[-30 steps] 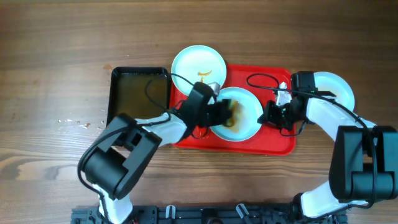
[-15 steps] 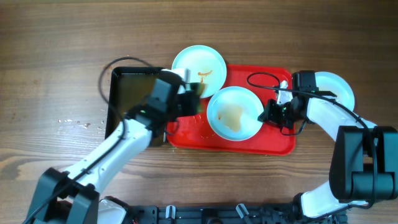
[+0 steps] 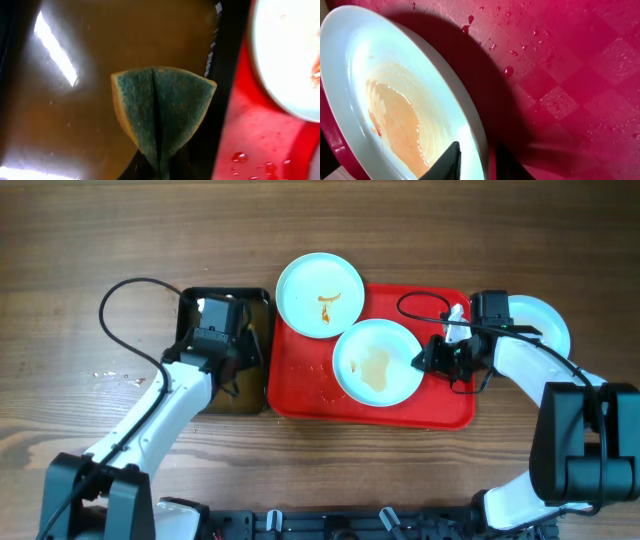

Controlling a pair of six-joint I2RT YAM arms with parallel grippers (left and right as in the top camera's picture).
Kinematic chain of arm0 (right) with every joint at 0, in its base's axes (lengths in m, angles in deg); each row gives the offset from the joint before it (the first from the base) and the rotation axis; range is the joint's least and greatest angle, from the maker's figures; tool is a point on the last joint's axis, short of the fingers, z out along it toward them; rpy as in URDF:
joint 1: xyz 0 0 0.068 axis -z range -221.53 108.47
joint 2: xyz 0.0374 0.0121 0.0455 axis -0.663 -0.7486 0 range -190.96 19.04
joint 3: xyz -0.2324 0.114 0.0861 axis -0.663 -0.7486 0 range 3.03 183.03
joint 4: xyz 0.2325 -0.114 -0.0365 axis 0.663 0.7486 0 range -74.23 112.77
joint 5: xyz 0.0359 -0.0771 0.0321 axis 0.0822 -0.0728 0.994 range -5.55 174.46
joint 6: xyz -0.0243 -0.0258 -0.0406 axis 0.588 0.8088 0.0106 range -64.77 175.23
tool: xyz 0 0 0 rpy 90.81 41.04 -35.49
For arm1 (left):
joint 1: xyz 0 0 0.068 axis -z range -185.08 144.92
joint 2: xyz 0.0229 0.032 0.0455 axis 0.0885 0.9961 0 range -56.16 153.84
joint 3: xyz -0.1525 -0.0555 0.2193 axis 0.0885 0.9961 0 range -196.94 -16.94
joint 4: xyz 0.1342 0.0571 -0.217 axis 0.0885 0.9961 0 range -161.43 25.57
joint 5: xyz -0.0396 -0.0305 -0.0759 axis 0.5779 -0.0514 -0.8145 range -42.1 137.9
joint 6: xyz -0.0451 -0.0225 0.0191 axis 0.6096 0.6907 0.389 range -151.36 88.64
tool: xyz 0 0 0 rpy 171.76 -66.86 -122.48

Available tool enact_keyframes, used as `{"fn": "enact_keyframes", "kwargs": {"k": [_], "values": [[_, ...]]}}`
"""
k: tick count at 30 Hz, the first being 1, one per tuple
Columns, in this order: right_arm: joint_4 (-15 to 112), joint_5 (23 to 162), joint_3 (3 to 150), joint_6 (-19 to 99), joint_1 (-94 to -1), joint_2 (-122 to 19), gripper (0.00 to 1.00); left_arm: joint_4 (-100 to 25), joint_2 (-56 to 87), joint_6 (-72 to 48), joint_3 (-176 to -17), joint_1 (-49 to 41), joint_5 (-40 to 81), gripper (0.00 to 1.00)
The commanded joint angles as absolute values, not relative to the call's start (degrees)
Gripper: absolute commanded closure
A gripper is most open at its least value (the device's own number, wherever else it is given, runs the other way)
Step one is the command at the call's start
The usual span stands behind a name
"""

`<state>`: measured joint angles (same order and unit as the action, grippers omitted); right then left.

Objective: Clean dirty plates on tray and stack at the side
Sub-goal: 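Put the sponge back into the water tray with the left gripper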

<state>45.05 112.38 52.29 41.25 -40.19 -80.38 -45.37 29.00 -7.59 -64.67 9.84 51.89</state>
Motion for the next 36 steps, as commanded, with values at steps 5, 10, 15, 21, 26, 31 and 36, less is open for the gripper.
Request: {"fn": "enact_keyframes", "kwargs": {"k": [5, 10, 15, 21, 26, 31, 36], "values": [[44.96, 108.88, 52.03, 41.56, -39.82, -82.96, 0.85, -46.5, 35.54, -8.71, -64.6, 9.53, 54.01, 0.82], [45.29, 108.92, 52.03, 41.58, -39.82, -82.98, 0.85, -47.49, 38.45, -12.56, -64.6, 9.51, 54.03, 0.29], [45.35, 108.92, 52.03, 41.58, -39.82, -82.98, 0.85, -49.43, 40.85, -13.39, -64.6, 9.53, 56.59, 0.26], [45.4, 108.92, 52.03, 41.58, -39.82, -82.98, 0.85, -55.38, 41.16, -13.41, -64.6, 9.53, 56.55, 0.76], [45.57, 108.92, 52.03, 41.58, -39.82, -82.98, 0.85, -54.72, 41.13, -13.43, -64.6, 9.51, 56.59, 0.79], [45.88, 108.92, 52.03, 41.6, -39.82, -82.98, 0.85, -47.53, 41.13, -13.12, -64.6, 9.53, 56.33, 0.37], [45.85, 108.92, 52.03, 41.58, -39.82, -82.98, 0.85, -45.28, 41.13, -13.12, -64.6, 9.53, 56.33, 0.85]]}}
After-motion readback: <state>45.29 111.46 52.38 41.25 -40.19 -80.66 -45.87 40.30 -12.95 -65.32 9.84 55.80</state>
